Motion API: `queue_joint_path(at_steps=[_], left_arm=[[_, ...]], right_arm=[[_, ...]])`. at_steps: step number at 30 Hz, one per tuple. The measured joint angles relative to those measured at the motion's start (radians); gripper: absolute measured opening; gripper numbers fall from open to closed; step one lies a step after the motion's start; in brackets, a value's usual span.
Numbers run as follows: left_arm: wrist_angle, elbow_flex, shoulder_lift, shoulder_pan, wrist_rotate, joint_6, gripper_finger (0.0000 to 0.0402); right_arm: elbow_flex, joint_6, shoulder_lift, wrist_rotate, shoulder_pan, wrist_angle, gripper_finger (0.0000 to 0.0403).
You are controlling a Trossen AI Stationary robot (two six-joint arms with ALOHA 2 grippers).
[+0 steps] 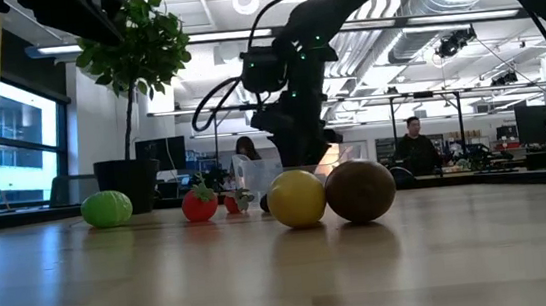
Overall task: Pick and placing Produce into tupperware
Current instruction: Put the bottom right strawberry into the transparent bin, then put the right strawberry into the transparent bin
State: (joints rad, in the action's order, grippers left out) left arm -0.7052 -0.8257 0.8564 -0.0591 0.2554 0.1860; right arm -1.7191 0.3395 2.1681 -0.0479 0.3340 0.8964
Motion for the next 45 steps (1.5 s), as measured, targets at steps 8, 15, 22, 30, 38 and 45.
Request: queue_joint_path(at_steps=[8, 15, 22, 30, 38, 45], left_arm=[[0.0, 0.0, 0.0, 0.0, 0.0, 0.0, 0.0003], [0.0, 0.0, 0.0, 0.0, 0.0, 0.0, 0.0003], [0.0, 0.0, 0.0, 0.0, 0.0, 0.0, 0.0003], [0.0, 0.0, 0.0, 0.0, 0.0, 0.0, 0.0003], [0.0, 0.0, 0.0, 0.0, 0.0, 0.0, 0.0003], [0.0, 0.0, 0.0, 0.0, 0.0, 0.0, 0.0003]], right_arm=[[0.0, -0.007, 0.0, 0.002, 0.0, 0.0, 0.0192], [0.0, -0.007, -0.025, -0.033, 0.007, -0.017, 0.0196], [0.0, -0.114, -0.173, -0.003, 0.002, -0.01, 0.0194], [0.0, -0.183, -0.415, 0.162, -0.072, -0.021, 0.0185], [0.0, -0.201, -0.52, 0.238, -0.174, 0.045, 0.0183], [0.002, -0.164, -0.559, 0.305, -0.245, 0.057, 0.0183]])
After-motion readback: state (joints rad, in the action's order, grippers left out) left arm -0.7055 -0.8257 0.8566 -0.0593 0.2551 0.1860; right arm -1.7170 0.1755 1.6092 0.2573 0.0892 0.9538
